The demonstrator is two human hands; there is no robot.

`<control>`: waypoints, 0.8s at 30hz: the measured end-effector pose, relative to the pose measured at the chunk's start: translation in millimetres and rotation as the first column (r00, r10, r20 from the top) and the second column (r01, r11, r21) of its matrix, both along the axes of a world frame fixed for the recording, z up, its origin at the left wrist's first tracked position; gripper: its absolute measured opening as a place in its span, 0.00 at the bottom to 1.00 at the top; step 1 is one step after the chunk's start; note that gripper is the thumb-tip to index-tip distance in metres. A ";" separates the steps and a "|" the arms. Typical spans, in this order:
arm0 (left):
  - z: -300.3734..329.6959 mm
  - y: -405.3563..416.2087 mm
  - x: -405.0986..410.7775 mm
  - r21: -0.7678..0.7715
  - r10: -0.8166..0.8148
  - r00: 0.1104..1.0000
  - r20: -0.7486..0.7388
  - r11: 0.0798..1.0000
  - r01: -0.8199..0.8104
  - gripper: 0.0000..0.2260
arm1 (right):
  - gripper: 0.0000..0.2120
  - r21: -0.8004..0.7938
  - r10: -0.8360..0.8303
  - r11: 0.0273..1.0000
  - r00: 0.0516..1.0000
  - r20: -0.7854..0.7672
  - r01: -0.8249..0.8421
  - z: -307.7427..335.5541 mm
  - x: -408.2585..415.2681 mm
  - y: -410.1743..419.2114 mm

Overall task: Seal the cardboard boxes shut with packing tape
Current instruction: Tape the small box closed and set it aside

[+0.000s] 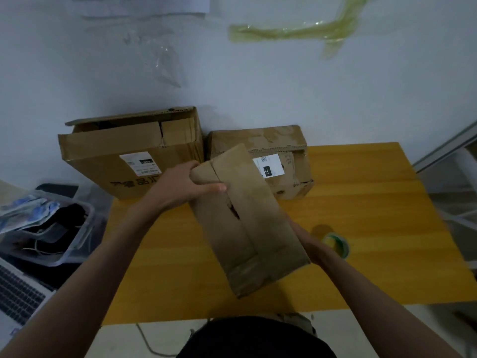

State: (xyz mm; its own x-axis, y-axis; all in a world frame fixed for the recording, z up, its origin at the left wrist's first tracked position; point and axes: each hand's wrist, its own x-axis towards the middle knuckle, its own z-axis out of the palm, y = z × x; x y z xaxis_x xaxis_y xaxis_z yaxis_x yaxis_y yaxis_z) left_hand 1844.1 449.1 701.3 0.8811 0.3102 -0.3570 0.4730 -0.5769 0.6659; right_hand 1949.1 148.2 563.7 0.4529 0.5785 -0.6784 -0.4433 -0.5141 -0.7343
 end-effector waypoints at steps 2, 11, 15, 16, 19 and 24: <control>-0.9 -8.3 11.4 0.055 0.042 0.997 0.070 0.997 -0.046 0.40 | 0.18 0.024 -0.005 1.000 1.000 -0.004 0.005 12.0 -5.1 -2.6; -13.7 -103.1 91.6 -0.156 0.247 0.893 0.376 0.967 -0.201 0.46 | 0.18 0.108 -0.407 0.907 0.913 -0.020 0.407 30.5 -3.9 -57.6; -22.1 -170.2 124.2 -0.341 0.201 0.918 0.341 0.937 -0.079 0.43 | 0.18 0.177 -0.508 0.847 0.861 -0.006 0.501 17.9 17.5 -98.9; -25.3 -186.2 130.9 -0.370 0.180 0.928 0.325 0.928 -0.050 0.40 | 0.18 0.181 -0.541 0.828 0.841 0.015 0.530 17.5 24.8 -108.3; -36.5 -225.2 149.2 -0.440 0.139 0.949 0.284 0.898 0.000 0.42 | 0.19 0.194 -0.593 0.793 0.804 0.030 0.578 19.2 49.3 -136.6; -61.9 -256.0 178.2 -0.559 0.129 0.980 0.152 0.829 -0.023 0.59 | 0.24 0.088 -0.672 0.740 0.739 0.055 0.667 12.0 96.7 -171.2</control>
